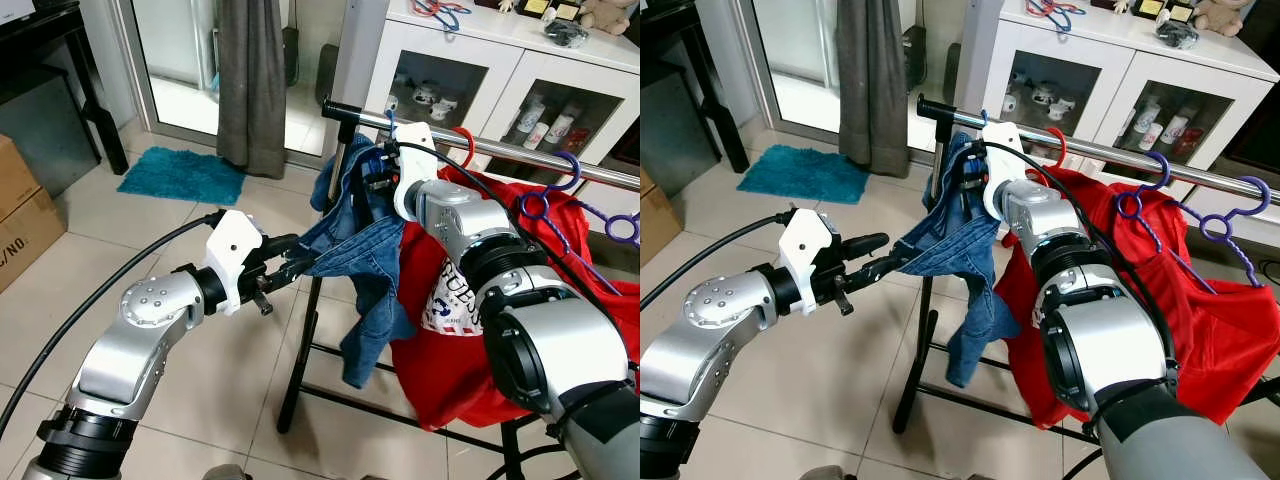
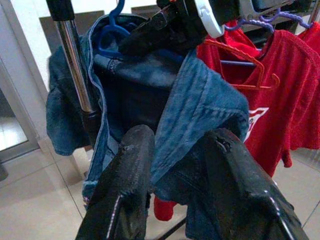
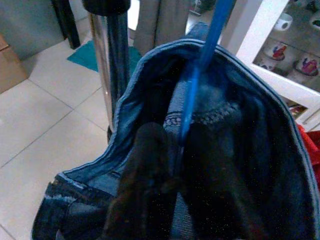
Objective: Hang hanger
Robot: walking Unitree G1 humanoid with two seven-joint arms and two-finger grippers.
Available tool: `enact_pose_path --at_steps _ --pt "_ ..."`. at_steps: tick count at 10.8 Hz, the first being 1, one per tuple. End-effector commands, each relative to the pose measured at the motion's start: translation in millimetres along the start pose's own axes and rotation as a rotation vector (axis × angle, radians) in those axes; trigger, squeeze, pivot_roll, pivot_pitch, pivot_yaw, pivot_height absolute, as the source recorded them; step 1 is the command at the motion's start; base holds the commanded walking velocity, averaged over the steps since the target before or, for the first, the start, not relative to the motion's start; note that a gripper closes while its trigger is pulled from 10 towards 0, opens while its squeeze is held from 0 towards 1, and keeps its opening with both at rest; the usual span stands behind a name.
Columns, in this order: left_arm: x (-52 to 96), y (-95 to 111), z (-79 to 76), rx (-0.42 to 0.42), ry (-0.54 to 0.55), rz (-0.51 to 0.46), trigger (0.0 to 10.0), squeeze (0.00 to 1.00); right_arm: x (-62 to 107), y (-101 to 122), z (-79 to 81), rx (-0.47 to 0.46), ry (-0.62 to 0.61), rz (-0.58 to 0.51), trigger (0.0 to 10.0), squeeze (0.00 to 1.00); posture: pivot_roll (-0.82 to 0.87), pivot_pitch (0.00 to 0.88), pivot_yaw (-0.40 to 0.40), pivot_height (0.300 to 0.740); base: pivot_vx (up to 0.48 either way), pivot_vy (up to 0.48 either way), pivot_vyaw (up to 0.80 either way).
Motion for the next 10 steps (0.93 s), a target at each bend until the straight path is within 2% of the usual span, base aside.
enact_pose_path --at_steps 1,6,9,10 --pt "-4.3 1.1 -3.4 -0.011 -0.026 0.004 10.0 0.0 0.4 3.9 -4.0 0.014 -0.017 -0.007 0.0 0.0 0.12 0.0 -0.121 0.74 0.0 0.0 0.0" --pt "-6.3 2.0 -3.6 -0.015 -0.028 0.001 10.0 0.0 -0.5 3.3 -5.4 0.005 -0.029 -0.013 0.0 0.0 0.12 0.0 -0.122 0.74 0.0 0.0 0.0" --pt "-7.4 7.0 0.8 -0.024 0.011 -0.03 10.0 0.0 3.4 19.8 -9.8 -0.01 -0.008 -0.101 0.0 0.0 0.12 0.0 -0.122 0.74 0.0 0.0 0.0" --pt "-7.2 3.0 4.4 -0.034 0.05 -0.011 10.0 0.0 10.2 32.6 -18.9 -0.051 0.014 -0.182 0.0 0.0 0.12 0.0 -0.123 0.74 0.0 0.0 0.0"
Point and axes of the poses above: a point about 5 cm out from each wrist's last joint towards the gripper, its own x axis pointing back from the gripper into the wrist, its own y axis along the axis of the wrist's last joint, z = x × y, the point moved 5 cm from there along -x, pointing out of the wrist towards the gripper, and after that the axes turned 4 degrees about -x, right-handed, at the moved point
